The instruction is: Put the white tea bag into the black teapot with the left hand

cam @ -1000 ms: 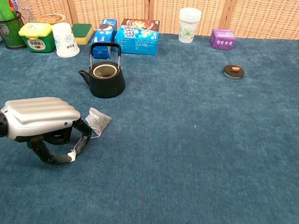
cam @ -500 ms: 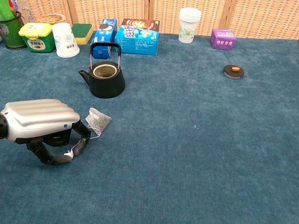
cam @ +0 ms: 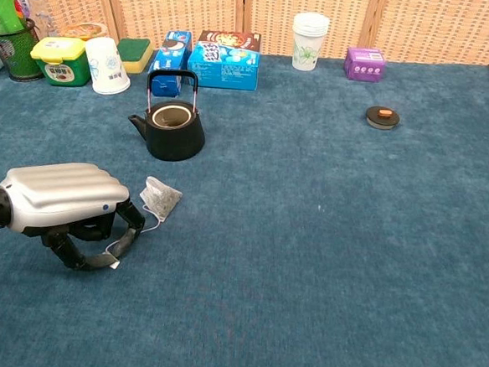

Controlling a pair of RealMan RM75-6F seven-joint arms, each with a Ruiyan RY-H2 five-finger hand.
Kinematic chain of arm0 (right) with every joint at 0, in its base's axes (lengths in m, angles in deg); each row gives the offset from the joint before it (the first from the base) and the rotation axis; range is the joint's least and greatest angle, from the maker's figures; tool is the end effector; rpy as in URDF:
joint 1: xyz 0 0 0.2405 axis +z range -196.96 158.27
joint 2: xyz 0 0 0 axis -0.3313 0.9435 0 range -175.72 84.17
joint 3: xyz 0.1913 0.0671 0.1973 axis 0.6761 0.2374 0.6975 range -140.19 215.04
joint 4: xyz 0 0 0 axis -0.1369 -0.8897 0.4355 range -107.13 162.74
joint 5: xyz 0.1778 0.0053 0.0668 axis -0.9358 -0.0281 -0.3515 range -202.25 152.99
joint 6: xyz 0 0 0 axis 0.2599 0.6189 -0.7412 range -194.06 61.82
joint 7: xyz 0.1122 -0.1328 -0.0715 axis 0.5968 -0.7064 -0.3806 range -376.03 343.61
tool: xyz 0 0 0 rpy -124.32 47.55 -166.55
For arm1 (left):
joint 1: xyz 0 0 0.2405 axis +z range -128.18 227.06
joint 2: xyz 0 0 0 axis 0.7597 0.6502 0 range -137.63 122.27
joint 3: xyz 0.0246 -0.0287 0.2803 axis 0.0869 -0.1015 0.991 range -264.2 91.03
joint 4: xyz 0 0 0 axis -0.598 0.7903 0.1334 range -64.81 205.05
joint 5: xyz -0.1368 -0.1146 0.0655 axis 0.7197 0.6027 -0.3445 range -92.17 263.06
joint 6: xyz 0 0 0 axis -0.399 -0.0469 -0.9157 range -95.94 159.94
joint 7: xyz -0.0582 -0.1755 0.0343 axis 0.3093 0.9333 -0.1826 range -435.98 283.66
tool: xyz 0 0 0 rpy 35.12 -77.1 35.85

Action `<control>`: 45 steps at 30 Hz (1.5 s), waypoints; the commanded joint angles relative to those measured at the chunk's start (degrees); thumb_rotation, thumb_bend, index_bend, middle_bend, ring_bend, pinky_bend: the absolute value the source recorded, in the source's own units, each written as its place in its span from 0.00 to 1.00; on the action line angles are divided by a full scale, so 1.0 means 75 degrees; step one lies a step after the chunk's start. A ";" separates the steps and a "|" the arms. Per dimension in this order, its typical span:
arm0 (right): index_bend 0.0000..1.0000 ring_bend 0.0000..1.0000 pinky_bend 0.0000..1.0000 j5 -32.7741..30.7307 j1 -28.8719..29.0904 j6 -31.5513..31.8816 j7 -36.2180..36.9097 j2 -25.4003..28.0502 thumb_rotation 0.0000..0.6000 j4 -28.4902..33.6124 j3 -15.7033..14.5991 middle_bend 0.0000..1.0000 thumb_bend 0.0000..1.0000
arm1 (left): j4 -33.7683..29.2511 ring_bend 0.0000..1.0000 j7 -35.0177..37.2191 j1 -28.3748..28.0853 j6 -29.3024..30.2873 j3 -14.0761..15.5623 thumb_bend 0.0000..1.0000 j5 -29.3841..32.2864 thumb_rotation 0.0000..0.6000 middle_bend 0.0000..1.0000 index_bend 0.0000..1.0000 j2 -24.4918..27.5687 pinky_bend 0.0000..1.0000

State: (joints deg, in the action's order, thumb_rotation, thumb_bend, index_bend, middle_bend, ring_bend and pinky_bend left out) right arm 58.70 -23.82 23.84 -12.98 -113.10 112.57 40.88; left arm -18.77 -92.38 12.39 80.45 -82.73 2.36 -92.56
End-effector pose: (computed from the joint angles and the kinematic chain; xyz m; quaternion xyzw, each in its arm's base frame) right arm -0.3792 -0.1687 0.2024 0.5301 -0.4057 0.3536 0.6553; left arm -0.1949 0.2953 -0.0540 -0.8635 -0.3213 -0.2704 0.2792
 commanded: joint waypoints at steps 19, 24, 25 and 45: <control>0.45 0.59 0.49 0.0096 -0.0043 0.0106 0.0072 -0.0019 1.00 -0.0017 -0.0002 0.48 0.22 | -0.0417 1.00 0.0394 0.0147 0.0763 -0.0120 0.45 -0.0373 1.00 1.00 0.66 0.0384 0.97; 0.45 0.59 0.49 0.0177 -0.0044 0.0160 0.0082 -0.0027 1.00 -0.0008 -0.0011 0.48 0.22 | -0.0789 1.00 0.0886 0.0192 0.1333 -0.0315 0.46 -0.0763 1.00 1.00 0.66 0.0820 0.97; 0.45 0.59 0.49 0.0204 -0.0039 0.0161 0.0082 -0.0028 1.00 -0.0006 -0.0020 0.48 0.22 | -0.0854 1.00 0.0960 0.0182 0.1440 -0.0376 0.46 -0.0844 1.00 1.00 0.66 0.0904 0.97; 0.45 0.59 0.49 0.0437 -0.0104 0.0333 0.0296 -0.0069 1.00 -0.0116 -0.0108 0.48 0.22 | -0.1539 1.00 0.1324 -0.0181 0.1906 -0.1427 0.46 -0.0726 1.00 1.00 0.68 0.1862 0.97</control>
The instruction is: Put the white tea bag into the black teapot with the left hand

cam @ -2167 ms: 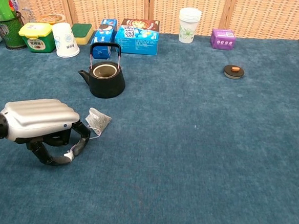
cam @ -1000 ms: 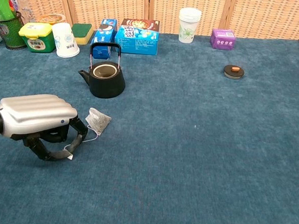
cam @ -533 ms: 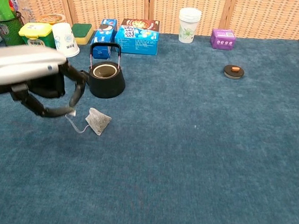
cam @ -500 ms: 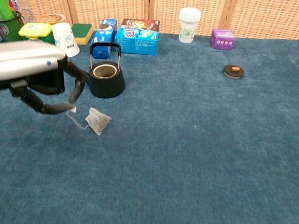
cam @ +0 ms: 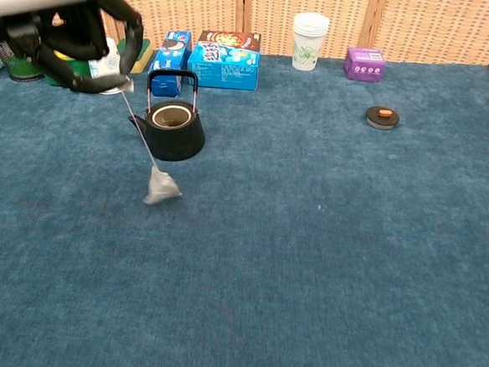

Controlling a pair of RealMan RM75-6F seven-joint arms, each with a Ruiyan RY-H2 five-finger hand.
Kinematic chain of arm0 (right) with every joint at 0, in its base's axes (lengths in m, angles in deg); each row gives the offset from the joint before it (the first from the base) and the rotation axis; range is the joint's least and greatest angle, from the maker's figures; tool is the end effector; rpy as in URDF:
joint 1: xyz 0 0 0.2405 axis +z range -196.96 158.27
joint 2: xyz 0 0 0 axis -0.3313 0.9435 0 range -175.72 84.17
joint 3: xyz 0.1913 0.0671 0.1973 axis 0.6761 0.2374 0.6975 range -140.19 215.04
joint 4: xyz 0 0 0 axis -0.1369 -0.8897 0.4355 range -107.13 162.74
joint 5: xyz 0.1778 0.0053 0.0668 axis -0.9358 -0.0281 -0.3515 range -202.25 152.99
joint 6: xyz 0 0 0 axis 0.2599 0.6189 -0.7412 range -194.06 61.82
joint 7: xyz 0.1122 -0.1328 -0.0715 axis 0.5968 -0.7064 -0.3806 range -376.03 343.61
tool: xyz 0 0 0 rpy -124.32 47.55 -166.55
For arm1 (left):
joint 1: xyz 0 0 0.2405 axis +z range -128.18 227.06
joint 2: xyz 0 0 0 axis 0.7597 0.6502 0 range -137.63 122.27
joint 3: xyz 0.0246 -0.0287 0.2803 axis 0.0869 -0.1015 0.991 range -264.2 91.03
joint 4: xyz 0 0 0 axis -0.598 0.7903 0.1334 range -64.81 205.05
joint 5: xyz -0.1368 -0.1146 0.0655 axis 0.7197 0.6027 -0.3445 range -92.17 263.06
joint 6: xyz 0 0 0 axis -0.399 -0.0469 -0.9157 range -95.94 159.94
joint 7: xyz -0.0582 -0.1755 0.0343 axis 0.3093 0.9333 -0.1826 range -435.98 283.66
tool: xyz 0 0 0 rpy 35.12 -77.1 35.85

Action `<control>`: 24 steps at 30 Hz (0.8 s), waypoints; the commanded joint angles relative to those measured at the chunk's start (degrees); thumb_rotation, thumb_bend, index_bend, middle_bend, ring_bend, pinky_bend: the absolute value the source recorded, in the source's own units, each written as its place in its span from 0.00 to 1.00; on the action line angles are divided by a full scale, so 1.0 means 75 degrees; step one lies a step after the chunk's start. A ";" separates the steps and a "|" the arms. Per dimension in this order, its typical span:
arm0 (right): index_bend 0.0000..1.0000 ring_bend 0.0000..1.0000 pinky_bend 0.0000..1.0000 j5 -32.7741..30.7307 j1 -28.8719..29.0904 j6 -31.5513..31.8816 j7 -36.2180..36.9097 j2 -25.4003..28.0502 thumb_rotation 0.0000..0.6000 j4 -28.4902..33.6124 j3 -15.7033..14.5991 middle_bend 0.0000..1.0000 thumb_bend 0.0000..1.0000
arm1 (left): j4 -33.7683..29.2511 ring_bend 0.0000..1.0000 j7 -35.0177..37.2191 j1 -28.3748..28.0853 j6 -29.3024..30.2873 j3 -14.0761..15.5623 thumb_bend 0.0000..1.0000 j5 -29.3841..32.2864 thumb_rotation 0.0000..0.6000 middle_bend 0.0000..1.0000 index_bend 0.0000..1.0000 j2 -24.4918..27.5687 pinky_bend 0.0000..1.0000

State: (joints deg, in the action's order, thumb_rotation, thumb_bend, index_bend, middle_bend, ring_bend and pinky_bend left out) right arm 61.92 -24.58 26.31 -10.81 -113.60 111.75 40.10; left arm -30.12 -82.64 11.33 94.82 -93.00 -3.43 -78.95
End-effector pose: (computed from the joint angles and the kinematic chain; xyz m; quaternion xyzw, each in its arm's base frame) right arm -0.3710 -0.1626 0.2005 0.5354 -0.3987 0.3785 0.6412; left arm -0.1188 0.3431 0.0781 -0.7738 -0.2784 -0.4645 0.3286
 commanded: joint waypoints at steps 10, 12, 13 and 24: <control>0.45 0.59 0.49 0.0022 -0.0004 -0.0030 0.0101 -0.0038 1.00 -0.0074 -0.0029 0.48 0.22 | -0.0026 1.00 0.0213 -0.0155 0.0134 -0.0553 0.46 0.0491 1.00 1.00 0.68 0.0184 0.97; 0.45 0.59 0.49 0.0021 -0.0007 -0.0024 0.0107 -0.0037 1.00 -0.0078 -0.0027 0.48 0.22 | -0.0006 1.00 0.0272 -0.0183 0.0138 -0.0641 0.46 0.0583 1.00 1.00 0.68 0.0201 0.97; 0.45 0.59 0.49 0.0021 -0.0010 -0.0019 0.0111 -0.0038 1.00 -0.0080 -0.0027 0.48 0.22 | 0.0007 1.00 0.0301 -0.0204 0.0119 -0.0682 0.46 0.0636 1.00 1.00 0.68 0.0220 0.97; 0.45 0.59 0.49 -0.0047 0.0015 -0.0129 0.0099 -0.0052 1.00 -0.0073 -0.0021 0.48 0.22 | 0.0208 1.00 0.0446 -0.0537 -0.0212 -0.1191 0.46 0.1372 1.00 1.00 0.68 0.0317 0.97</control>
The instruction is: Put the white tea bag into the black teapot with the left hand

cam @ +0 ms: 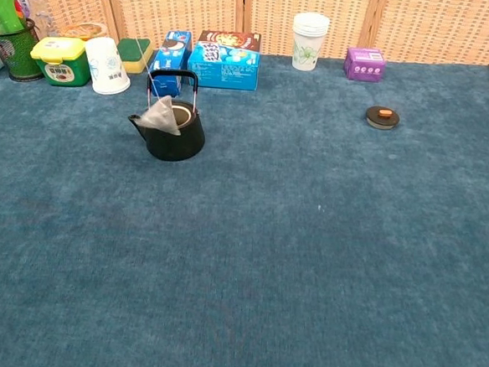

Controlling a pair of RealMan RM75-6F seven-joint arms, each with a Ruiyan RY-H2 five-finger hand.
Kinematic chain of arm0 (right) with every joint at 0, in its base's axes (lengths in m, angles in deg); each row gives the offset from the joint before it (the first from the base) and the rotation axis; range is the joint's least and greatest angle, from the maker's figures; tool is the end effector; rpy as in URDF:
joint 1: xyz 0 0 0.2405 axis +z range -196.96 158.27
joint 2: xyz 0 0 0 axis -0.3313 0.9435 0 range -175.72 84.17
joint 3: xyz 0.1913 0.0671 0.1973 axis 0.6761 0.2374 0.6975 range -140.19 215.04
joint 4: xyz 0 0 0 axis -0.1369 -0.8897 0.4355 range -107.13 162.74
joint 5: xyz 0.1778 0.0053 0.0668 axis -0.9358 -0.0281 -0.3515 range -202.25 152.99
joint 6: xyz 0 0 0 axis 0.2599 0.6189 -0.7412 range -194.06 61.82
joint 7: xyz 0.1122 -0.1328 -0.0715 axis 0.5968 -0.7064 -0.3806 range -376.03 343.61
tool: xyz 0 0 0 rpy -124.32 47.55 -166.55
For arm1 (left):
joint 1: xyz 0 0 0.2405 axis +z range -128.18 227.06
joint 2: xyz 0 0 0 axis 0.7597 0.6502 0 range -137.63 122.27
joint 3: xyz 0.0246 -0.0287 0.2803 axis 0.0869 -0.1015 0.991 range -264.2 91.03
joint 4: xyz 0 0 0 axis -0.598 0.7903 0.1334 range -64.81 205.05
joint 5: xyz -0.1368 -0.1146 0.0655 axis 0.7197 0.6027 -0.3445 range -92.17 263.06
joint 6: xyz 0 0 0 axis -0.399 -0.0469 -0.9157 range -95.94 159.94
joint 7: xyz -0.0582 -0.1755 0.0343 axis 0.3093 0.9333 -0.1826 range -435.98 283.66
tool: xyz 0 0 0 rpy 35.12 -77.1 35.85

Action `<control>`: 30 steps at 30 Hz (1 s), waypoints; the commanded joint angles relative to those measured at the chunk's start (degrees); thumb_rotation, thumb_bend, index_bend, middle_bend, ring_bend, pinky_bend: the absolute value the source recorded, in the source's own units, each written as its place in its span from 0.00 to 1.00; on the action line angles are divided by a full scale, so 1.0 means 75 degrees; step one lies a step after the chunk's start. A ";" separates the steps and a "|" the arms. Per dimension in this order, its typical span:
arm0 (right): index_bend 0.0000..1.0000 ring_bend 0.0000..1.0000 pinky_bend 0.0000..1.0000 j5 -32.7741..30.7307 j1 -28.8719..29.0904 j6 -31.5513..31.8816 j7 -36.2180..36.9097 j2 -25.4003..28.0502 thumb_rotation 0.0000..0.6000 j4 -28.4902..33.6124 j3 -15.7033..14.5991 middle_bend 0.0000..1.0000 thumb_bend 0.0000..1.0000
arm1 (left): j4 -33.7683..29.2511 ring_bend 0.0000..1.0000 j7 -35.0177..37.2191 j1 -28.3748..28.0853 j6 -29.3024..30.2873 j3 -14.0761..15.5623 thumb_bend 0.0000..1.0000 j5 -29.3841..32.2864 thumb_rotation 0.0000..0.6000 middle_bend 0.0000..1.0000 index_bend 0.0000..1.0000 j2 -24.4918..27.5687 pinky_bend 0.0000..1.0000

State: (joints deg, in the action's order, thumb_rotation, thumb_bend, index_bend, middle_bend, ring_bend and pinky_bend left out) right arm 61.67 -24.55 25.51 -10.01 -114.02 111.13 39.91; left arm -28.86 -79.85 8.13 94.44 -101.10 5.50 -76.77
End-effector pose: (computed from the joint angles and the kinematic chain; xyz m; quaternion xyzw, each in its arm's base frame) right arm -0.3745 -0.1620 0.1964 0.5348 -0.4076 0.3763 0.6374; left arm -0.0985 0.3910 0.1231 -0.7168 -0.2953 -0.5116 0.3705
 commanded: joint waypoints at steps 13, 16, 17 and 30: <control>0.45 0.59 0.49 -0.0155 0.0032 -0.0159 -0.0117 0.0001 1.00 0.0104 0.0024 0.48 0.22 | 0.0773 1.00 0.0072 -0.0578 -0.0850 -0.0339 0.46 0.1050 1.00 1.00 0.67 -0.0119 0.97; 0.45 0.59 0.49 -0.0189 0.0030 -0.0176 -0.0140 -0.0009 1.00 0.0127 0.0031 0.48 0.22 | 0.1016 1.00 0.0088 -0.0663 -0.1000 -0.0299 0.46 0.1152 1.00 1.00 0.68 -0.0229 0.97; 0.45 0.59 0.49 -0.0194 0.0032 -0.0184 -0.0148 -0.0010 1.00 0.0131 0.0031 0.48 0.22 | 0.1078 1.00 0.0088 -0.0678 -0.1014 -0.0292 0.46 0.1165 1.00 1.00 0.68 -0.0259 0.97; 0.45 0.60 0.49 -0.0316 0.0061 -0.0293 -0.0322 0.0018 1.00 0.0267 0.0063 0.48 0.21 | 0.1847 1.00 0.0164 -0.0952 -0.1417 -0.0157 0.46 0.1377 1.00 1.00 0.68 -0.0673 0.97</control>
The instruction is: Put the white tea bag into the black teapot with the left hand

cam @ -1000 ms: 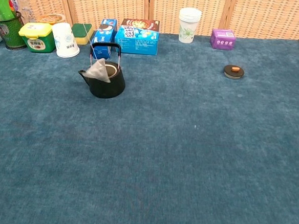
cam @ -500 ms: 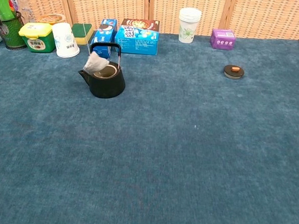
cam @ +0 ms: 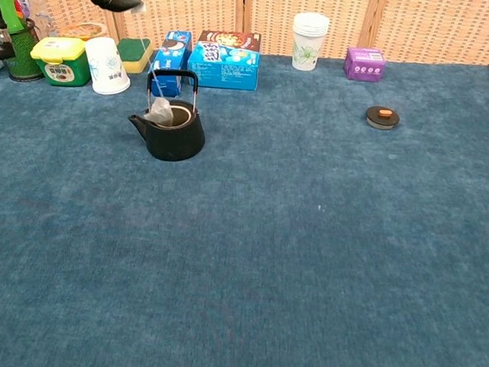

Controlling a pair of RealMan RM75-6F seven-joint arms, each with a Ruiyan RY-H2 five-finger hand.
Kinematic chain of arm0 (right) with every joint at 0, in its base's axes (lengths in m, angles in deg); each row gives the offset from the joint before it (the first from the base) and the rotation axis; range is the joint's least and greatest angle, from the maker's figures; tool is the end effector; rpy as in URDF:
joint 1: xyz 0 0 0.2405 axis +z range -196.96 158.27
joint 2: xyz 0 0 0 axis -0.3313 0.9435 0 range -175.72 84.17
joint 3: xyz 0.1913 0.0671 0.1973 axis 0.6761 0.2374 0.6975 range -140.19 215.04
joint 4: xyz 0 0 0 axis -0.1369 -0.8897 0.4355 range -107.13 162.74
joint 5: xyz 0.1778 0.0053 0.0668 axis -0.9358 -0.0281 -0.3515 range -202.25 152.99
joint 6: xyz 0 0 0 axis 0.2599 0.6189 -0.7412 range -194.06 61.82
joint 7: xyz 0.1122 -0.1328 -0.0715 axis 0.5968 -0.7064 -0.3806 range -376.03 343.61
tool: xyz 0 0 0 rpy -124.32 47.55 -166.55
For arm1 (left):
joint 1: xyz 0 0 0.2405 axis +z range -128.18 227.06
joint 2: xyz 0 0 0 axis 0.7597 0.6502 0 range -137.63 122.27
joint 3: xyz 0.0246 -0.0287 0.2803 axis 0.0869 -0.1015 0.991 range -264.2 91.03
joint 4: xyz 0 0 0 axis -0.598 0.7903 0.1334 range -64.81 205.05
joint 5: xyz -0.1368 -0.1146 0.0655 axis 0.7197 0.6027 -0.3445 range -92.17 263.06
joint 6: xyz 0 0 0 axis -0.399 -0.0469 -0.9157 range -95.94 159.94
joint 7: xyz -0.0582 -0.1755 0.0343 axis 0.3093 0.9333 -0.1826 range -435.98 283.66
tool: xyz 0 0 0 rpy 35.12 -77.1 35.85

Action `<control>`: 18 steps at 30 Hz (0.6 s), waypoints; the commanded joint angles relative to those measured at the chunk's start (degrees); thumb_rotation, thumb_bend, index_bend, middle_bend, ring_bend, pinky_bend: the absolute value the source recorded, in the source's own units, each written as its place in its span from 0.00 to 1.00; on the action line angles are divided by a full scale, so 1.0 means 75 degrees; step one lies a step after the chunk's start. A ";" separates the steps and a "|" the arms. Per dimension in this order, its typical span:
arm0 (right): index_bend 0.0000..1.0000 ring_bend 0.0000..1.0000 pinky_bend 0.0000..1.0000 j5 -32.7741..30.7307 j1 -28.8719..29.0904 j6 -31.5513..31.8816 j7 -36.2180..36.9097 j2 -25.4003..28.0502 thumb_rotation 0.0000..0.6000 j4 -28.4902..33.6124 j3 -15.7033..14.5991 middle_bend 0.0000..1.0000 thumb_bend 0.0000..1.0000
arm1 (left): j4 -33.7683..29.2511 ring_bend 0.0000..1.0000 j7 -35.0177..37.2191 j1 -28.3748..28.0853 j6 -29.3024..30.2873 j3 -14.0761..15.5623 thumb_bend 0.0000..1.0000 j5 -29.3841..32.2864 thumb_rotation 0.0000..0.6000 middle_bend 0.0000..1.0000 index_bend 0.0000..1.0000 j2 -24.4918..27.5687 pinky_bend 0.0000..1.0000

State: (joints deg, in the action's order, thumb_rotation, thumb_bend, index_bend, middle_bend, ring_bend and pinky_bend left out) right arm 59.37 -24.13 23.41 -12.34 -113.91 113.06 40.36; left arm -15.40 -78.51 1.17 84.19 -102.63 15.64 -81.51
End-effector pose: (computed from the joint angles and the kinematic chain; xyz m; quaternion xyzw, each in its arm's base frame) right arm -0.3774 -0.1656 0.1925 0.5292 -0.4203 0.3594 0.6436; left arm -0.1131 0.4529 0.0998 -0.7184 -0.3364 -0.4552 0.4043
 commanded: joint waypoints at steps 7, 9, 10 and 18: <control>0.45 0.60 0.49 -0.0042 0.0020 -0.0060 -0.0046 -0.0021 1.00 0.0021 0.0005 0.48 0.21 | 0.0244 1.00 -0.0046 -0.0067 -0.0208 0.0209 0.46 0.0056 1.00 1.00 0.68 -0.0174 0.97; 0.45 0.60 0.49 -0.0050 0.0019 -0.0063 -0.0039 -0.0026 1.00 0.0015 0.0008 0.48 0.21 | 0.0242 1.00 -0.0036 -0.0087 -0.0262 0.0236 0.46 0.0047 1.00 1.00 0.68 -0.0178 0.97; 0.45 0.60 0.49 -0.0056 0.0018 -0.0065 -0.0035 -0.0031 1.00 0.0012 0.0009 0.48 0.21 | 0.0236 1.00 -0.0020 -0.0091 -0.0259 0.0249 0.46 0.0018 1.00 1.00 0.68 -0.0186 0.97; 0.45 0.60 0.50 -0.0046 0.0017 -0.0071 0.0020 -0.0027 1.00 -0.0031 0.0004 0.48 0.21 | 0.0083 1.00 -0.0121 0.0016 -0.0129 0.0440 0.46 -0.0152 1.00 1.00 0.68 -0.0119 0.97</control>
State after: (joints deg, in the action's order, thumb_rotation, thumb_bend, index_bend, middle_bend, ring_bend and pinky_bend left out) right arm 59.02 -24.00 22.89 -12.19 -114.12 112.83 40.39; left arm -14.66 -79.33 1.19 83.11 -99.42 14.61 -82.50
